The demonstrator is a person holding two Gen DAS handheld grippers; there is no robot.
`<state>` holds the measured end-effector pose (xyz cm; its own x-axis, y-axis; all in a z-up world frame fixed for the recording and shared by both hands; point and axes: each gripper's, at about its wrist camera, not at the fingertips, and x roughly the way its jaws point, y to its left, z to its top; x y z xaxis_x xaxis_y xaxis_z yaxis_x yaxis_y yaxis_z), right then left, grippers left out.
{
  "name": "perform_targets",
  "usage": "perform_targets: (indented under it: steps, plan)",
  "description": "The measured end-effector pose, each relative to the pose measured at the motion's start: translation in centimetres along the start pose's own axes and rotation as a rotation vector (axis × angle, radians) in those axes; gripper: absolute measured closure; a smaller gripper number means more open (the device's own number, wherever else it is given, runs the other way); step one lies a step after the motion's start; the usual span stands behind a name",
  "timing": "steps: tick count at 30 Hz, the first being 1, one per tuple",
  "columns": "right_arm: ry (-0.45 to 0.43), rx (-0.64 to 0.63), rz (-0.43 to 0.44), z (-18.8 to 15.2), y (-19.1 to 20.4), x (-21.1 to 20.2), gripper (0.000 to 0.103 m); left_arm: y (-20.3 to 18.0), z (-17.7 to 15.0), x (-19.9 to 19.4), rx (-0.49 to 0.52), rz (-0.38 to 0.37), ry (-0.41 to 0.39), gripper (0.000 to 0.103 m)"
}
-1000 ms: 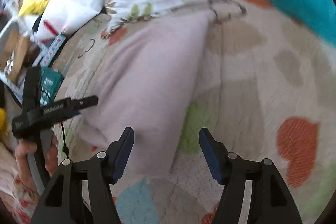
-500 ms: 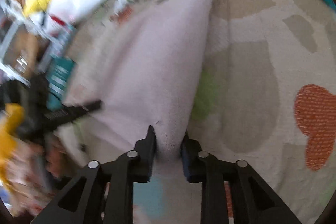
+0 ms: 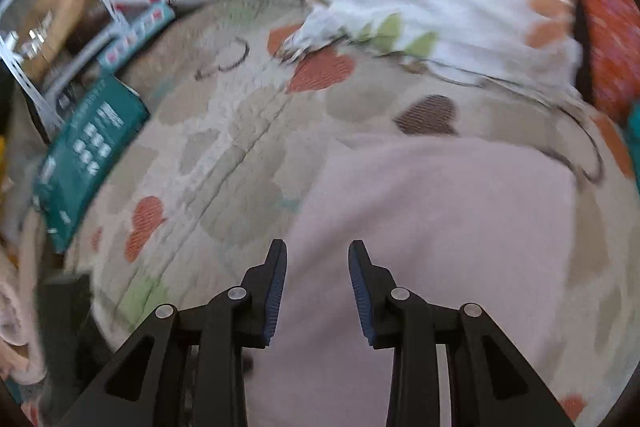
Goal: Fold small clothes
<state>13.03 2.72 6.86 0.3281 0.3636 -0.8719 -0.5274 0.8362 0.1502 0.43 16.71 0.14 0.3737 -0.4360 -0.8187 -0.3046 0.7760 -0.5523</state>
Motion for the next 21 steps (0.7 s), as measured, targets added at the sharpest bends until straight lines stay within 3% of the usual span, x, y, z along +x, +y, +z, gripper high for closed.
perform_targets:
  steps: [2,4,5,6,9,13,20,21]
  plan:
    - [0.059,-0.043,-0.049,1.1,1.1,2.8,0.054,-0.1,-0.2,-0.1,0.003,0.004,-0.004,0.083]
    - [0.125,-0.108,-0.112,1.2,2.0,5.1,0.055,-0.3,-0.4,-0.1,0.006,0.008,-0.007,0.083]
    - [0.156,-0.141,-0.163,1.2,2.4,5.9,0.080,-0.4,-0.6,-0.1,0.007,0.009,-0.006,0.083]
    - [0.182,-0.174,-0.224,1.2,2.7,6.5,0.092,-0.5,-0.7,0.1,0.005,0.007,-0.004,0.083]
    - [0.140,-0.216,-0.262,2.4,3.5,5.4,0.095,-0.6,-1.1,0.2,-0.006,0.001,-0.005,0.083]
    - [0.073,-0.141,-0.251,5.4,2.8,4.7,0.095,-0.3,-1.5,0.2,-0.021,-0.008,0.003,0.083]
    - [0.103,-0.071,-0.203,6.3,2.7,9.2,0.097,-0.2,-2.0,0.0,-0.020,-0.006,0.007,0.084]
    - [0.109,-0.053,-0.187,6.3,2.6,9.5,0.094,-0.2,-1.0,0.5,-0.021,-0.006,0.012,0.084]
